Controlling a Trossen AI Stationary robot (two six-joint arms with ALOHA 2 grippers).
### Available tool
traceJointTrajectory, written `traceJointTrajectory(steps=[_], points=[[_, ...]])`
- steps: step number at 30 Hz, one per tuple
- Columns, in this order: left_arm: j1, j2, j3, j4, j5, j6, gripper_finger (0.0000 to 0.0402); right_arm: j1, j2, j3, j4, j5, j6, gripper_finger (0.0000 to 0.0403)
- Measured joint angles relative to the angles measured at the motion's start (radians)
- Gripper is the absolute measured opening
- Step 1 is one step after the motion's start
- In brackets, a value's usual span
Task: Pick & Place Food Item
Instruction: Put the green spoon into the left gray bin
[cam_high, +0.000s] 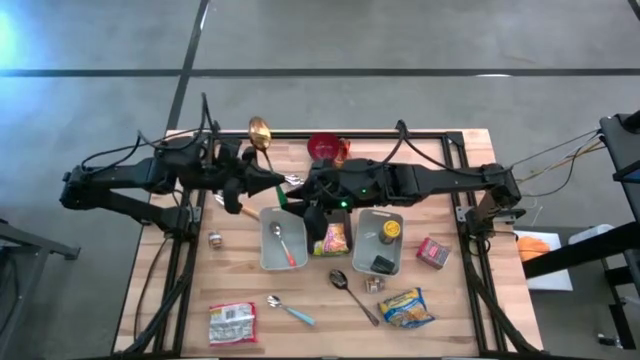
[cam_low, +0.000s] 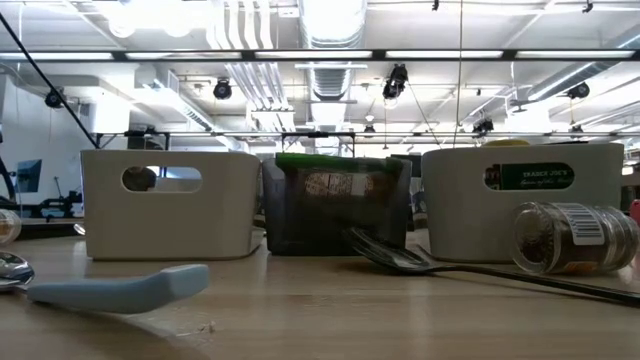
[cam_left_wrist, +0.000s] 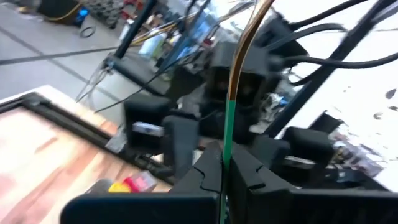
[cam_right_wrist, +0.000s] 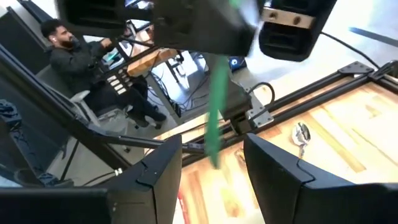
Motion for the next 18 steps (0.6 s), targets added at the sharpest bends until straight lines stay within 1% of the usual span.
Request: traceJointTrajectory(steps=[5,7,9,16,18], points=[[0.000,0.005,0.000,0.061,0.031,-0.001,0.0001,0.000,0.000,0.000,0.007,0.000,-0.019,0.0170],[0.000,0.005,0.000,0.071,0.031,-0.001,0.0000,0.000,0.000,0.000,0.007,0.000,-0.025,0.0162],[0.000,0.005,0.000,0.082,0.031,-0.005,0.0000,0.000,0.000,0.000,0.010,-0.001,-0.035,0.0142],[0.000,0.037,0.000,0.101,0.031,-0.028,0.0000,0.001,0.000,0.000,0.074,-0.004,-0.096,0.0039],[0.000,0.047,0.000,0.103,0.036,-0.030,0.0000,0.000,0.000,0.000,0.073,-0.004,-0.096,0.0020]])
